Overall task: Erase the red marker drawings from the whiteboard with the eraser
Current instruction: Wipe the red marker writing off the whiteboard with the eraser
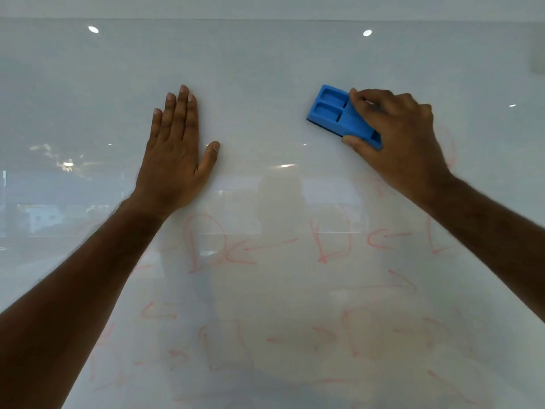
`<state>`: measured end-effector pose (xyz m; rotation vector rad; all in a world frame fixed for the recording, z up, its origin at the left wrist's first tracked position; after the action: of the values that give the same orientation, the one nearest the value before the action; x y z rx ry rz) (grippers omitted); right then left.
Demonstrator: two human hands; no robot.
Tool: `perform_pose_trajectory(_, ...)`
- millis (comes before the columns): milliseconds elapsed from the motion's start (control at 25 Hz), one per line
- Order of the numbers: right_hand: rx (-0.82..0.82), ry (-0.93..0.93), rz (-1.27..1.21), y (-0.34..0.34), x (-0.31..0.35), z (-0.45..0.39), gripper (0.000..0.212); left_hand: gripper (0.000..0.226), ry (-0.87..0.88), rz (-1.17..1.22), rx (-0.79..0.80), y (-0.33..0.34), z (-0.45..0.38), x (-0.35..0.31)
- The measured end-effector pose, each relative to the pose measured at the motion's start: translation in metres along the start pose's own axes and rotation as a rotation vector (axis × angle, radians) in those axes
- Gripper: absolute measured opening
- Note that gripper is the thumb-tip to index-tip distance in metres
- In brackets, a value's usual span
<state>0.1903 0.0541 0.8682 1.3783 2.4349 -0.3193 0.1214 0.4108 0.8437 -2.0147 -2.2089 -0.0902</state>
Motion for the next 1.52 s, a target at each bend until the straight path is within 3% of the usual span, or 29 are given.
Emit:
perform_pose_trajectory(320,0.088,-0.203,0.092,0.001,0.015,0.055,0.064,0.084,0.013,0.016,0.027,0.0,-0.001,0.002)
perform_pose_trajectory(560,0.06,0.0,0.081,-0.018,-0.04,0.026,0.065,0.086,-0.001,0.019,0.039,0.001,0.0,0.002)
perform_pose_trajectory(680,0.041,0.037,0.011,-0.01,-0.031,-0.003,0.064,0.088,-0.022,0.033,0.062,0.001,0.0,0.002)
perform_pose_trajectory(880,0.003,-0.131,0.052,0.007,0.029,0.028,0.062,0.093,-0.037,0.009,0.078,0.002,0.005,-0.005)
perform_pose_trajectory(1080,0.028,-0.29,0.127,-0.001,0.016,0.087,0.055,0.092,0.014,-0.001,0.101,0.003,0.012,-0.024)
perform_pose_trajectory(1320,0.044,-0.05,0.113,-0.02,-0.049,0.046,0.061,0.088,0.125,-0.037,0.079,0.011,0.003,-0.065)
perform_pose_trajectory(1520,0.009,-0.003,0.038,-0.008,-0.025,0.022,0.062,0.088,0.125,-0.01,0.068,0.021,-0.027,-0.102)
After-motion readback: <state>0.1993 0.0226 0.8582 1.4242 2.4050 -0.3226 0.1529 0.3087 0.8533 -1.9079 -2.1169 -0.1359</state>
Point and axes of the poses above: each hand's wrist, its own z-axis away from the middle knuckle, its own y-axis out of the palm, x = y × z, the point moved 6 cm from there along -z, towards the middle knuckle, and after that the axes turned 3 degrees about -y, right-handed, at the moved point
